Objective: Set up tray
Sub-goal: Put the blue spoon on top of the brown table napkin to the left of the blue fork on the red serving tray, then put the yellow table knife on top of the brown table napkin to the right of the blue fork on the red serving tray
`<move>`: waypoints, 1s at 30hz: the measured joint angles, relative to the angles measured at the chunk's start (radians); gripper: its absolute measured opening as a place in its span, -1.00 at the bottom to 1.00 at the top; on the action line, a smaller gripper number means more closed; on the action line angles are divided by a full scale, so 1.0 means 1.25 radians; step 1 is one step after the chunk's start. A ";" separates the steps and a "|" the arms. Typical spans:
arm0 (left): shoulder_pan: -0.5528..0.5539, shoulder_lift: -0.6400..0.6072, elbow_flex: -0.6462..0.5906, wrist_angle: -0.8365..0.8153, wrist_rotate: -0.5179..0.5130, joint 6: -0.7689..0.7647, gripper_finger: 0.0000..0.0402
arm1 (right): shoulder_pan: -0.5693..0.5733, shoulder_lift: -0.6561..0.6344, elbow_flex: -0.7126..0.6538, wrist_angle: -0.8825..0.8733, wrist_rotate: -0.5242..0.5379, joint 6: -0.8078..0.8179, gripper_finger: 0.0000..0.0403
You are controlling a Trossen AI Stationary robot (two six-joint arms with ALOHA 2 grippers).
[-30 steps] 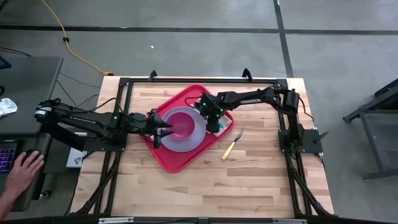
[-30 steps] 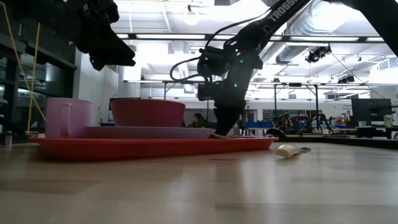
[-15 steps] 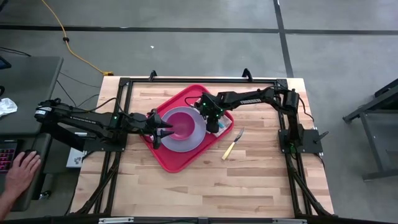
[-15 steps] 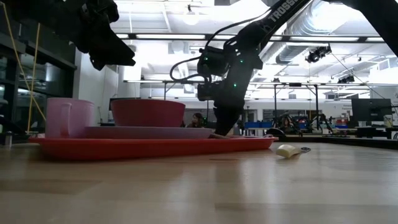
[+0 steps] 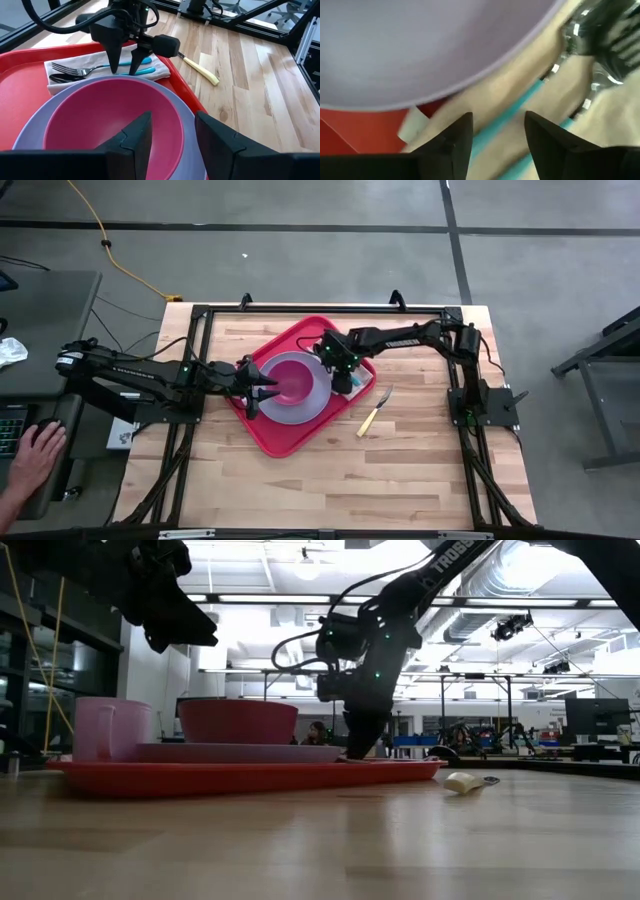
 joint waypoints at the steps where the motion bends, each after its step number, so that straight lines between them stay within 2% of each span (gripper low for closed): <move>1: 0.000 0.000 0.000 0.000 0.000 0.000 -0.11 | 0.000 0.000 0.006 -0.012 0.009 -0.008 -0.21; 11: 0.000 0.000 0.000 0.000 0.000 0.000 -0.11 | -0.001 0.000 0.076 -0.052 0.024 -0.035 -0.22; 14: 0.000 0.000 0.000 0.000 0.000 0.000 -0.11 | -0.002 0.000 0.089 -0.073 0.054 -0.040 -0.21; 22: 0.000 0.000 0.000 0.000 0.000 0.000 -0.11 | -0.027 0.000 0.076 -0.072 0.127 -0.055 -0.20; 30: 0.000 0.000 0.000 0.000 0.003 0.003 -0.11 | -0.050 -0.003 0.075 -0.146 0.137 -0.026 -0.21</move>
